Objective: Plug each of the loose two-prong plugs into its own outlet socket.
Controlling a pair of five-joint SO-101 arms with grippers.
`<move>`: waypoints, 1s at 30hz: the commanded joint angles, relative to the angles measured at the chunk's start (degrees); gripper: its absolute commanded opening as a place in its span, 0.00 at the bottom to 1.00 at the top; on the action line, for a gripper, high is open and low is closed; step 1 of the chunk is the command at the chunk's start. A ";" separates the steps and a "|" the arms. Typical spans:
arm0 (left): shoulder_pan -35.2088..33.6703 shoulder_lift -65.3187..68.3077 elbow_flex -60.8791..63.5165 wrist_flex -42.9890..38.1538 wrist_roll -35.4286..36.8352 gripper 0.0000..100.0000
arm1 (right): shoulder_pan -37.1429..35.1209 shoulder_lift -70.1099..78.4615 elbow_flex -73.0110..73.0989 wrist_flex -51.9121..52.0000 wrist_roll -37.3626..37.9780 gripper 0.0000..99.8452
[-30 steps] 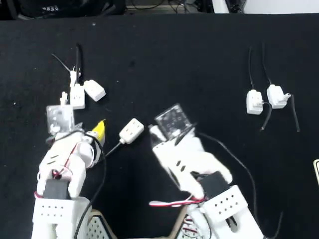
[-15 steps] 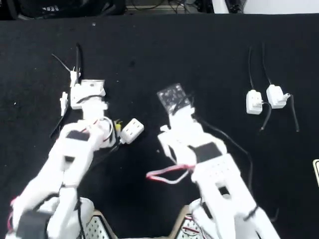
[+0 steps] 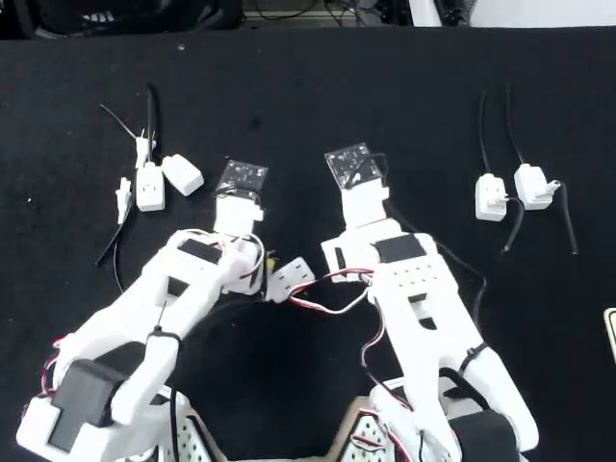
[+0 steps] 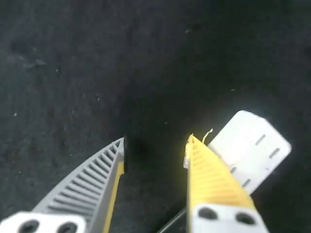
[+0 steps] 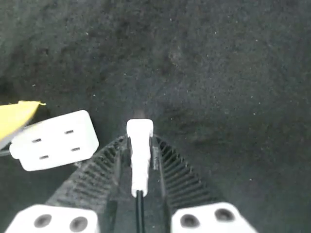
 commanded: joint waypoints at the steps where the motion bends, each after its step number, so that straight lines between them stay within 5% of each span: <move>1: -1.71 -5.36 -0.04 0.53 -0.26 0.20 | 0.70 0.22 -3.21 -0.18 0.09 0.01; 5: -7.16 -11.16 -0.66 7.21 -0.53 0.20 | 0.70 0.22 -3.21 0.26 0.09 0.01; 11: -4.53 -13.27 2.33 15.47 -12.31 0.20 | 0.79 0.22 -4.53 3.43 0.09 0.01; 21: 8.04 -2.90 0.57 7.03 -5.89 0.20 | 0.88 0.66 -5.49 6.42 0.18 0.01; 30: 4.44 -4.22 -2.59 11.87 -3.96 0.20 | 0.88 0.48 -9.10 13.10 5.36 0.01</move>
